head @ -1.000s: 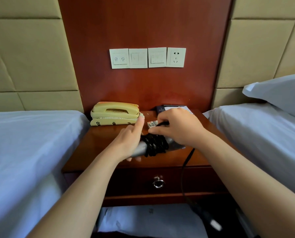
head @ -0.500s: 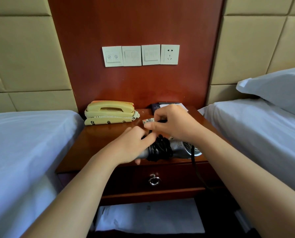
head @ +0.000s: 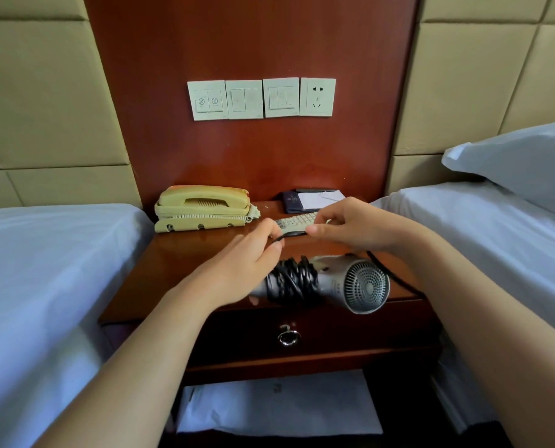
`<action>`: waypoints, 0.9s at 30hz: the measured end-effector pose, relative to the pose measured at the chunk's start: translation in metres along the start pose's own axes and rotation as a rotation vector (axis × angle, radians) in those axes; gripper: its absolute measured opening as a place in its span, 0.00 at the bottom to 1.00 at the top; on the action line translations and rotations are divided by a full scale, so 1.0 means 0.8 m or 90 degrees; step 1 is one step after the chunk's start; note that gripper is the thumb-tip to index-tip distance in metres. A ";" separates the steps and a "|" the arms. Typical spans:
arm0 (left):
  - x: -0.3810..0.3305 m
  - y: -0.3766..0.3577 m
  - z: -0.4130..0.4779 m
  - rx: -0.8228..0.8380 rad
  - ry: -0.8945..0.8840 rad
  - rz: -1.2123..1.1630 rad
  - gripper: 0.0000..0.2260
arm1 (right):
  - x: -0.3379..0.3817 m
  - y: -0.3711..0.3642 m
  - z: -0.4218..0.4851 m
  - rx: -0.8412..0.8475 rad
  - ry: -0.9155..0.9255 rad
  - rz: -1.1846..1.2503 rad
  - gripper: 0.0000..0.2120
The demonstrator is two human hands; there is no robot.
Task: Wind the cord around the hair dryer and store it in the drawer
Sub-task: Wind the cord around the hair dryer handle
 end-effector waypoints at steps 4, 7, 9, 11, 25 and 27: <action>0.004 -0.005 -0.002 -0.017 -0.022 -0.045 0.06 | -0.025 0.007 -0.008 0.019 -0.052 0.078 0.13; 0.005 -0.004 -0.001 -0.014 -0.007 -0.106 0.07 | -0.039 0.006 -0.013 0.050 -0.062 0.134 0.11; 0.008 -0.002 0.000 0.000 0.020 -0.160 0.08 | -0.051 0.004 -0.014 0.061 -0.073 0.199 0.11; 0.009 -0.001 0.001 0.000 0.031 -0.196 0.08 | -0.057 0.004 -0.017 0.072 -0.074 0.269 0.11; 0.019 0.000 0.008 0.002 0.095 -0.435 0.11 | -0.080 -0.017 -0.014 -0.019 -0.139 0.325 0.06; 0.022 -0.001 0.012 -0.032 0.117 -0.472 0.12 | -0.077 -0.021 -0.014 0.008 -0.147 0.327 0.09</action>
Point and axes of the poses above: each hand's wrist, its own z-axis towards the middle knuckle, its own y-axis out of the back of the hand, x = y × z, the point moved 1 cm from there along z, towards the middle knuckle, and after that the axes turned 8 degrees about y, right-handed, at the moved point
